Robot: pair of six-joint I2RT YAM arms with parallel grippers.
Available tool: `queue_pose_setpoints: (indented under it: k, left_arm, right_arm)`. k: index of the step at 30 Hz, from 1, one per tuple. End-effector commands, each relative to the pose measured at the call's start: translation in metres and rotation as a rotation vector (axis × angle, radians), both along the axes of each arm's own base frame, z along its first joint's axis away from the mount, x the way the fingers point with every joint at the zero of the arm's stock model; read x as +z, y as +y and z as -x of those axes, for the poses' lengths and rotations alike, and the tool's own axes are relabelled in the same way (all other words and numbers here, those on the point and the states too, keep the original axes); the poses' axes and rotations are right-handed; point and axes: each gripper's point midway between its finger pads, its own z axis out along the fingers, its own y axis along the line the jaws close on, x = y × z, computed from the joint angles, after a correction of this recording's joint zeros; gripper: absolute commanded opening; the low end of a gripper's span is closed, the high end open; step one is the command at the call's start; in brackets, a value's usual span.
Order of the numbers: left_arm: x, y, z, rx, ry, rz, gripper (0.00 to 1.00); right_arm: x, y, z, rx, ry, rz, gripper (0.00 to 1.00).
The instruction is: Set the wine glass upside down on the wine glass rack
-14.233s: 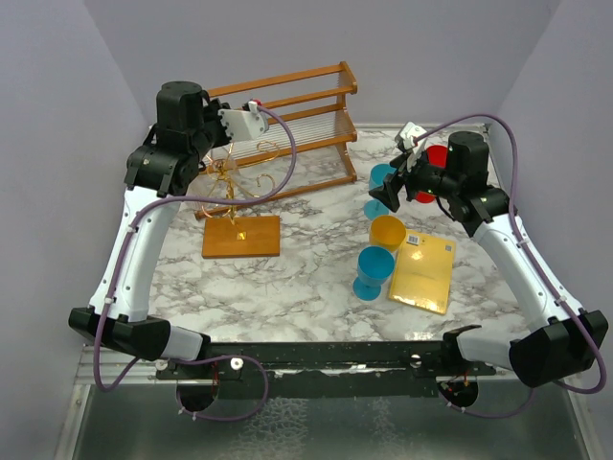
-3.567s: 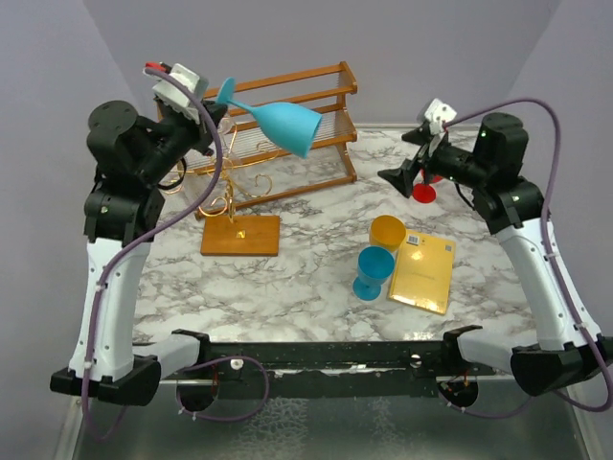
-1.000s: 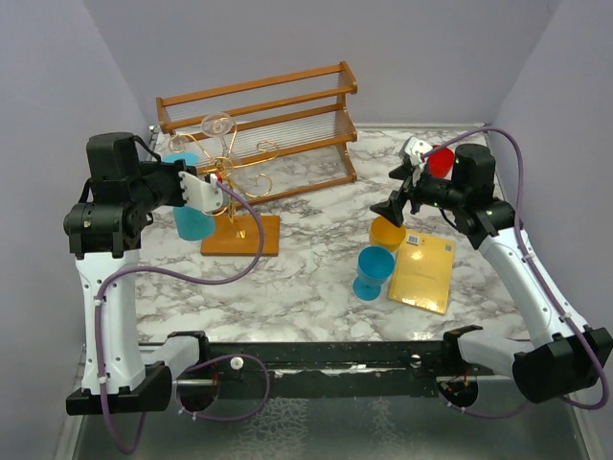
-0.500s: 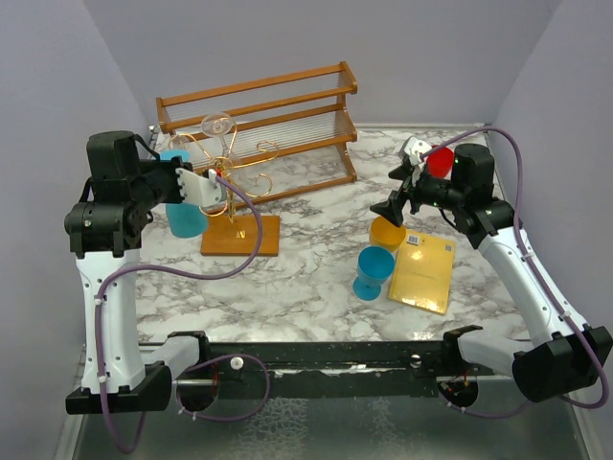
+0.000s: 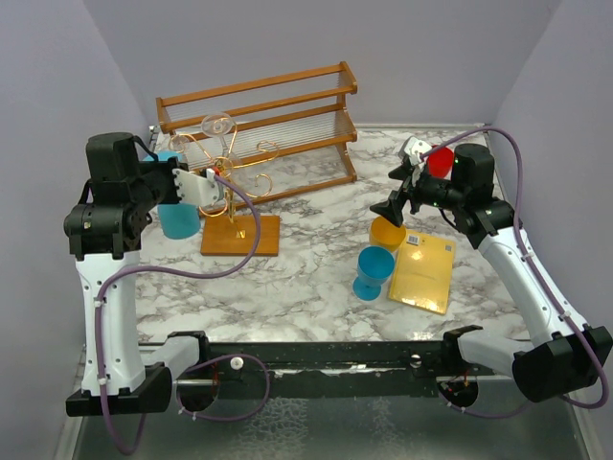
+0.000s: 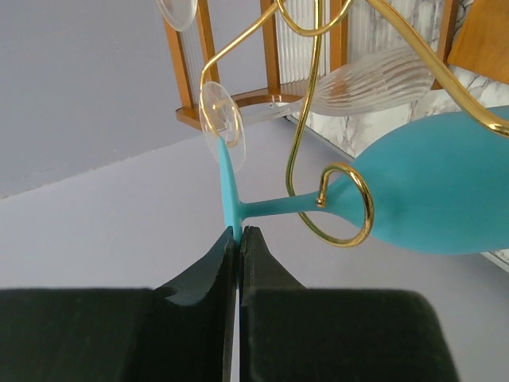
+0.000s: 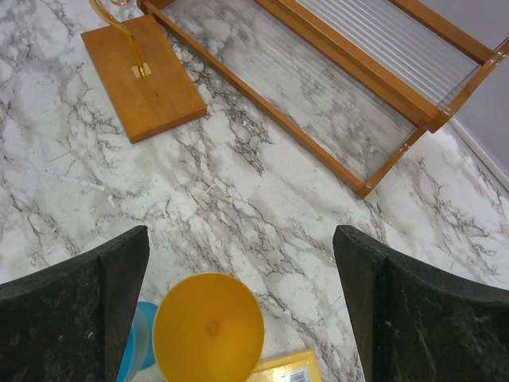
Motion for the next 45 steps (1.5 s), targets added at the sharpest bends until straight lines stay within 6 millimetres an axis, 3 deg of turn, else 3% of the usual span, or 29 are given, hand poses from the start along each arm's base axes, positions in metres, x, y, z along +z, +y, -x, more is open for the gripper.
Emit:
queue_pose_setpoints:
  k: [1,24,34,39,45]
  left_arm:
    - [0.002,0.002,0.015,0.018,0.004,-0.003,0.0]
    - [-0.003,-0.024,0.03,-0.102,0.049,0.07,0.0]
    - [-0.015,-0.032,0.028,-0.136,0.083,0.096,0.0]
    - [-0.025,-0.039,0.035,-0.168,0.121,0.119,0.1]
    - [-0.035,-0.039,0.038,-0.167,0.151,0.122,0.14]
  right_arm:
    - [0.002,0.001,-0.003,0.004,-0.029,0.001,0.98]
    - [0.0,0.002,-0.003,0.007,-0.024,0.004,0.99]
    - [0.001,0.001,-0.003,0.005,-0.028,0.005,0.99]
    - [0.0,0.001,-0.004,0.003,-0.024,0.006,0.99]
    - [0.001,0.001,-0.004,0.002,-0.027,0.005,0.99]
